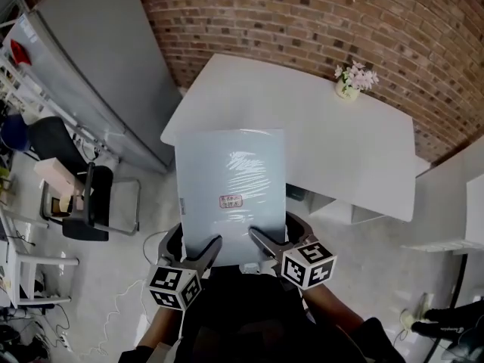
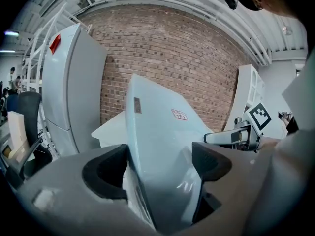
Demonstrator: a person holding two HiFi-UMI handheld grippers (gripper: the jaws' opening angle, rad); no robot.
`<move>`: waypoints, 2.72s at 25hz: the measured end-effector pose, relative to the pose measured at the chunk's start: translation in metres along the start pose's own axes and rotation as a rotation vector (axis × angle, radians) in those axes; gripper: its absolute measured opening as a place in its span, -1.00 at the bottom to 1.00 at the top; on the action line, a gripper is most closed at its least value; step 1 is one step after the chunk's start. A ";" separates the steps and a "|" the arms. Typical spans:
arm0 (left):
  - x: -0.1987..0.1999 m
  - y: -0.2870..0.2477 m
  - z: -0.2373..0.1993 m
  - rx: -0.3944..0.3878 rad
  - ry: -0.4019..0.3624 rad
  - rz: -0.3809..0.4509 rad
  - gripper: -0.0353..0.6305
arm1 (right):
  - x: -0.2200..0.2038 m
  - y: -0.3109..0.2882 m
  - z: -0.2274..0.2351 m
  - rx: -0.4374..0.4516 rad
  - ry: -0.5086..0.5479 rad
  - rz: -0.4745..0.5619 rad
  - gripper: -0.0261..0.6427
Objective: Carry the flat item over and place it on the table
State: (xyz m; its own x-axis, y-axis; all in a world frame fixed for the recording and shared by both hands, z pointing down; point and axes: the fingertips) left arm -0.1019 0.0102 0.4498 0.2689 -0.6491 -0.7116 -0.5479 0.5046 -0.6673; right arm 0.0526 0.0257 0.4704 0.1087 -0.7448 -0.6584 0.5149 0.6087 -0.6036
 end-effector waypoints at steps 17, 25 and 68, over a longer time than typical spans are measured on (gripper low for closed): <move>0.079 -0.093 -0.044 -0.126 -0.067 -0.043 0.38 | 0.072 -0.050 0.061 -0.117 -0.085 0.026 0.28; 0.134 -0.142 -0.076 -0.197 -0.112 -0.066 0.38 | 0.123 -0.081 0.088 -0.189 -0.137 0.043 0.28; 0.159 -0.324 -0.139 -0.279 -0.060 -0.304 0.38 | 0.148 -0.204 0.219 -0.217 -0.368 -0.136 0.28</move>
State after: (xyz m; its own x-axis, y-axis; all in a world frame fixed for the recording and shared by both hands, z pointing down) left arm 0.0083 -0.3354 0.5830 0.4923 -0.7063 -0.5087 -0.6278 0.1166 -0.7696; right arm 0.1503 -0.2682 0.5948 0.3680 -0.8460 -0.3859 0.3592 0.5122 -0.7802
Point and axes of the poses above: the fingertips, and each gripper's own axes: y backward along the fingers, z to its right, x out of its top, and after that the axes turned 15 degrees about -z, right-handed
